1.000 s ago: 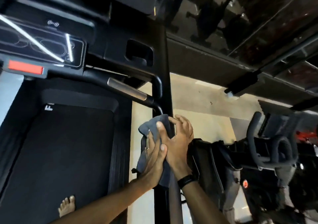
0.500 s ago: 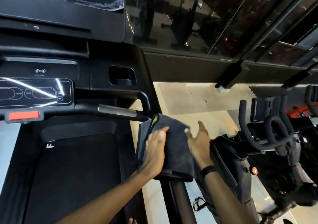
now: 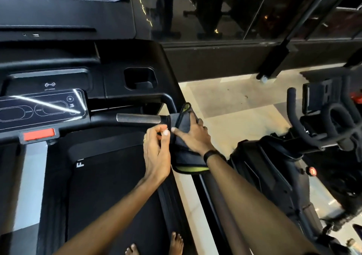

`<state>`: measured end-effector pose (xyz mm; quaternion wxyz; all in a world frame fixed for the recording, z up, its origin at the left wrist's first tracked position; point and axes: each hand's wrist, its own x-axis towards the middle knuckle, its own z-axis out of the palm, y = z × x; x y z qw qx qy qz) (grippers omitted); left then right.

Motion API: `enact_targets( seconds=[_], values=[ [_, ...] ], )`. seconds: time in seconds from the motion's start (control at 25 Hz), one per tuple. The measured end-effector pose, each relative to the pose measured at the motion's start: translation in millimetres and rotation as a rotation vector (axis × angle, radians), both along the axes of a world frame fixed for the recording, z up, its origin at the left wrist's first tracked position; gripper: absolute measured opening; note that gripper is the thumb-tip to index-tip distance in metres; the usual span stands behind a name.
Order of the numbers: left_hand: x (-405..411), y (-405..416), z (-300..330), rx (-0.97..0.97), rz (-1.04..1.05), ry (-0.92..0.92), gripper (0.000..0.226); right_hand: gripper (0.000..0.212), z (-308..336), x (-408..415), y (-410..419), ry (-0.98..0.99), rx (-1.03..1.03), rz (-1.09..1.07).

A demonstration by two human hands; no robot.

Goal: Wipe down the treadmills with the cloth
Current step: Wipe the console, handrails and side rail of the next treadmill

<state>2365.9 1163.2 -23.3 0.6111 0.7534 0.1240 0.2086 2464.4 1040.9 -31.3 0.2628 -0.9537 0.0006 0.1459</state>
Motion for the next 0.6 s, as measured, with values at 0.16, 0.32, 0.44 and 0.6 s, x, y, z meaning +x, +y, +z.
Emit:
enact_targets(
  seconds=[0.16, 0.32, 0.44, 0.6],
  values=[
    [-8.4, -13.0, 9.6, 0.07, -0.118, 0.002, 0.032, 0.088, 0.0, -6.4, -9.9, 0.002, 0.081, -0.006],
    [-23.2, -29.0, 12.1, 0.187, -0.216, -0.039, 0.034, 0.068, -2.9, -53.3, -34.6, -0.064, 0.119, 0.008],
    [-32.5, -43.0, 8.9, 0.231, -0.267, -0.03, 0.024, 0.07, -4.4, -97.9, -55.0, -0.064, 0.113, 0.015],
    [-51.0, -66.0, 9.3, 0.359, -0.398, -0.06, 0.021, 0.066, -8.2, -158.4, -84.3, -0.072, 0.12, -0.023]
  ],
)
